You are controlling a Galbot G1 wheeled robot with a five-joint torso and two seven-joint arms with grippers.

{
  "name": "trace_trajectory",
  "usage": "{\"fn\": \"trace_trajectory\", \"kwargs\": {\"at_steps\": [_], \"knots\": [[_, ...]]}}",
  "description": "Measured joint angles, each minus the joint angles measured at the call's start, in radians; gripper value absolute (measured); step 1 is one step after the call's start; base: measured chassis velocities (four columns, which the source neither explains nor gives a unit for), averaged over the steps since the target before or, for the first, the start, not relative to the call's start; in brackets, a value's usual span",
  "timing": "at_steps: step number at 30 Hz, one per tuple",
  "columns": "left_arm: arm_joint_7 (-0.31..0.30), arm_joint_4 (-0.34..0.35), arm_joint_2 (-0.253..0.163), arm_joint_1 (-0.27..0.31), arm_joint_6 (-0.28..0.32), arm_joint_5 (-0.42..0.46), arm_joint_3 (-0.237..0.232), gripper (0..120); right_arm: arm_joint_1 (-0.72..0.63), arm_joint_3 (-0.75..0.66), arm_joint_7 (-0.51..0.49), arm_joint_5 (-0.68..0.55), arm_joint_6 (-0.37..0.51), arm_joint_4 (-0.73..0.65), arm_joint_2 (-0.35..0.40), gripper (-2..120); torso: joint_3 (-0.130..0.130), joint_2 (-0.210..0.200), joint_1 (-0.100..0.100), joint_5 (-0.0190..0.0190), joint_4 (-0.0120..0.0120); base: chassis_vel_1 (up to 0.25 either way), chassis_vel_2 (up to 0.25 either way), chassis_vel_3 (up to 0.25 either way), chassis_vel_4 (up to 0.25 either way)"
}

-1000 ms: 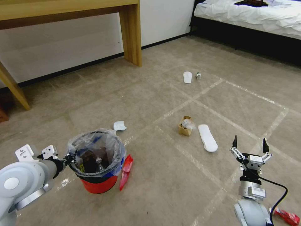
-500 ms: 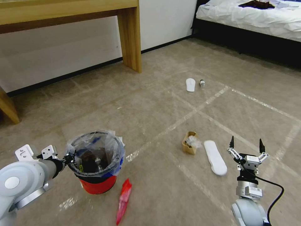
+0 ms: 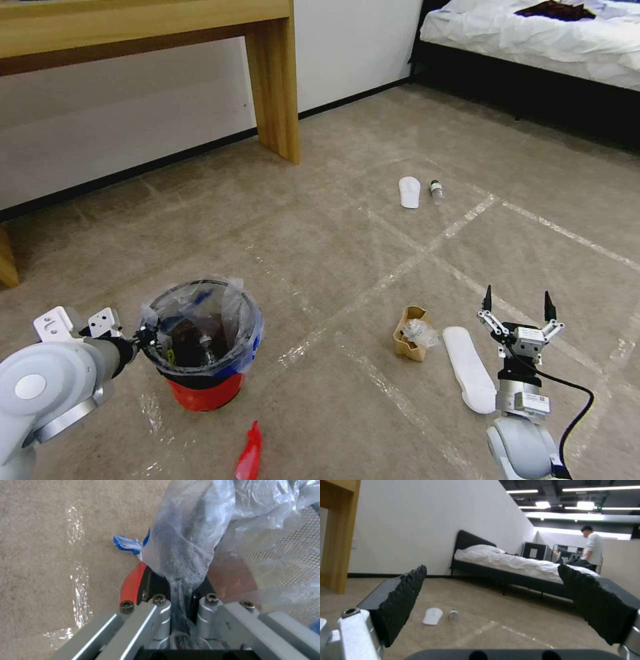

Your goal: Pick up the trash bin and place the garbage on the floor into it.

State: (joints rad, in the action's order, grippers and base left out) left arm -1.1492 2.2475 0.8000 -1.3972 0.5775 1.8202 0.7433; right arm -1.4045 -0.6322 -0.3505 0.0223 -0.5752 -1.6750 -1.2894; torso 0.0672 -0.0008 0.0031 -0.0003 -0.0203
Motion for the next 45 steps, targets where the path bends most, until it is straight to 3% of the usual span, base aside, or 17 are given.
{"fn": "trace_trajectory", "kwargs": {"at_steps": [17, 21, 45], "knots": [[-0.001, 0.007, 0.014, -0.007, -0.004, -0.004, 0.001, 4, 0.003, 0.010, -0.007, 0.024, 0.002, -0.001, -0.003, 100, 0.000, 0.000, 0.000, 0.0001, -0.0009, -0.059, -0.067, -0.068, -0.063], [-0.001, 0.009, 0.016, -0.010, -0.007, -0.005, 0.001, 4, -0.001, 0.011, -0.001, 0.040, 0.006, -0.008, -0.004, 100, 0.000, 0.000, 0.000, 0.0001, 0.0002, 0.000, 0.000, 0.000, 0.000], [-0.007, 0.018, 0.023, -0.011, -0.019, -0.005, 0.007, 4, -0.008, 0.016, 0.034, 0.047, -0.012, 0.000, -0.012, 100, 0.000, 0.000, 0.000, 0.0000, 0.0000, -0.020, 0.022, 0.023, -0.022]]}}
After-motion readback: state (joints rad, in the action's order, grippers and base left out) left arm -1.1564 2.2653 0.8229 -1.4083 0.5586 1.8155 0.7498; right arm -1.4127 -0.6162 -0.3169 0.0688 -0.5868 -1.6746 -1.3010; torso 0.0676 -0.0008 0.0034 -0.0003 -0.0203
